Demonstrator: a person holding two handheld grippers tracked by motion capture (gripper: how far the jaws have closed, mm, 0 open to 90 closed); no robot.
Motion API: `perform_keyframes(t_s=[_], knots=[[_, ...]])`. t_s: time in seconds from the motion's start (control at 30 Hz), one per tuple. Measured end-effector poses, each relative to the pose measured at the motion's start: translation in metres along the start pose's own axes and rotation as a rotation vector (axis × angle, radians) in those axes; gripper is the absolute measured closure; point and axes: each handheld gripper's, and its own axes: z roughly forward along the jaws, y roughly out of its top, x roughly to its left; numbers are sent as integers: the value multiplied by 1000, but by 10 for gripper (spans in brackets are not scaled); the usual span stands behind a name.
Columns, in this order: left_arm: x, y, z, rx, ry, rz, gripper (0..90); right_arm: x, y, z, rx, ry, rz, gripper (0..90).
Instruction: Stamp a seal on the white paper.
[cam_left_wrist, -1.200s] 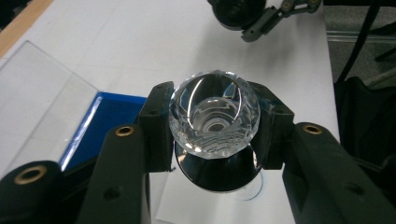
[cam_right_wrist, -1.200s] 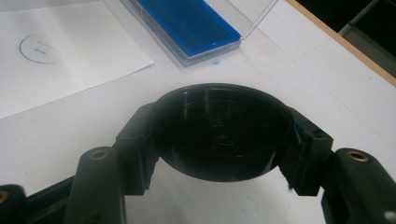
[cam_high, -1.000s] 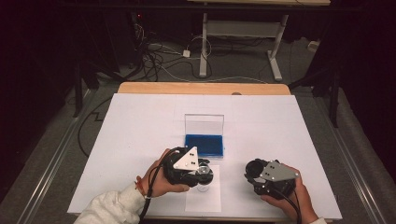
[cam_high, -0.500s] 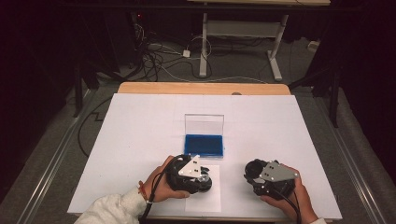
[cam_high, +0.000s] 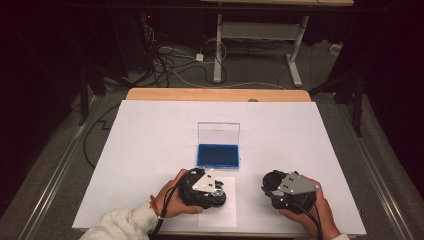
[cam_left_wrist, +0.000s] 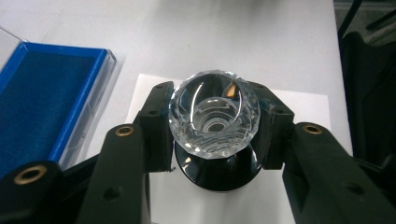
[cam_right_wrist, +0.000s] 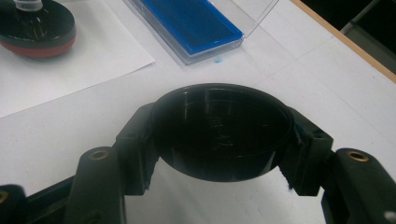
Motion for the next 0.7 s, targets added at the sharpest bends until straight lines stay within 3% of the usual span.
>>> perform_keyframes(t_s=[0.4,0.7], knots=[[-4,-1,4,36,19,45,547,1,0,0,2,1,-1,383],[-4,-2,4,36,16,34,547,2,1,0,3,1,-4,384]])
